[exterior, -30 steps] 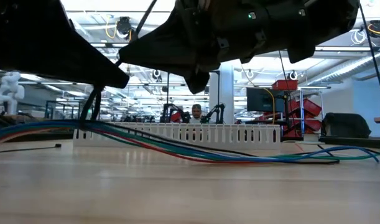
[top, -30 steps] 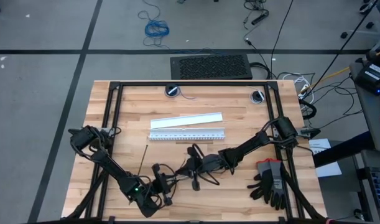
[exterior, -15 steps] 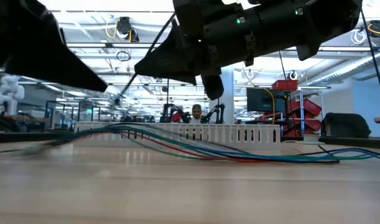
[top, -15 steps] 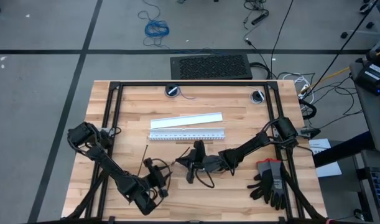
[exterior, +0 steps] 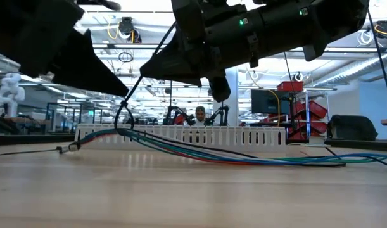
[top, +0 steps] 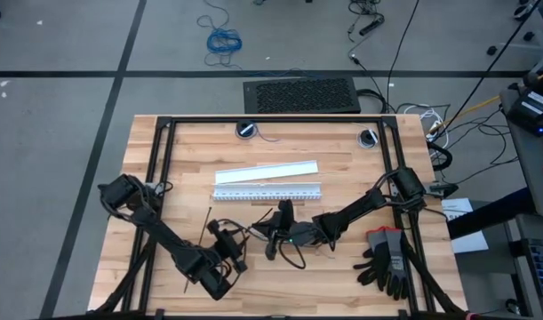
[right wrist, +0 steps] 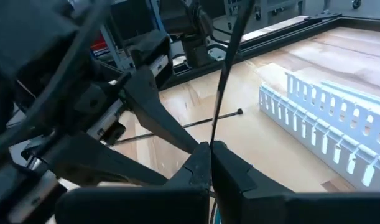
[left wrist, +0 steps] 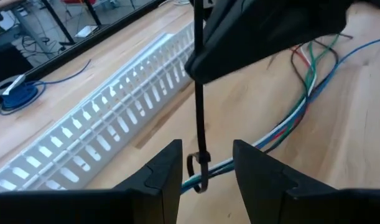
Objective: Ziptie cables
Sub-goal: Wrap the left black zip tie around the colored cable wires
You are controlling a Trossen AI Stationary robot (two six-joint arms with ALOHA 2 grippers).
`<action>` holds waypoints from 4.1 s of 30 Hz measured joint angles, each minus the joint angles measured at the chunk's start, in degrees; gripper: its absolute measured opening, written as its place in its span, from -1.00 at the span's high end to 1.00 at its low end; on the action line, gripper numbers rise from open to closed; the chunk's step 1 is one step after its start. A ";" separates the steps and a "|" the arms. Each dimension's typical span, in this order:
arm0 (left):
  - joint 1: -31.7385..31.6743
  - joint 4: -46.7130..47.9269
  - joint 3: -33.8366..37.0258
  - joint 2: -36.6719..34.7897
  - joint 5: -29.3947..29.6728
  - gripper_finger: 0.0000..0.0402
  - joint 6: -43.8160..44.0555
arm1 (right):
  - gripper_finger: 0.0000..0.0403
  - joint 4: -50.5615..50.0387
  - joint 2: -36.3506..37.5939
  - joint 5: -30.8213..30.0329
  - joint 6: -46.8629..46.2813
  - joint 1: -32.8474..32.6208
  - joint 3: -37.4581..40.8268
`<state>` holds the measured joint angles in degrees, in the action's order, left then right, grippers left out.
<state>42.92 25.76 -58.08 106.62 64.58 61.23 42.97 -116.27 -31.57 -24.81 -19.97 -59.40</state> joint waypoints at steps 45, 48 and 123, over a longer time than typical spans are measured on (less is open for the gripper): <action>-1.07 -1.20 0.07 6.83 -6.37 0.94 7.00 | 1.00 5.03 0.54 -3.57 12.49 2.37 0.09; -0.99 -1.30 0.07 7.33 -7.16 0.94 7.50 | 1.00 5.70 0.57 -4.42 13.88 2.36 0.04; -1.94 -4.49 0.33 7.42 -3.43 0.94 5.95 | 0.99 15.16 -12.09 3.22 -3.05 1.53 -0.09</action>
<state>40.97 21.28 -57.76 114.04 61.14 67.18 58.13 -128.35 -28.35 -27.86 -18.44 -59.48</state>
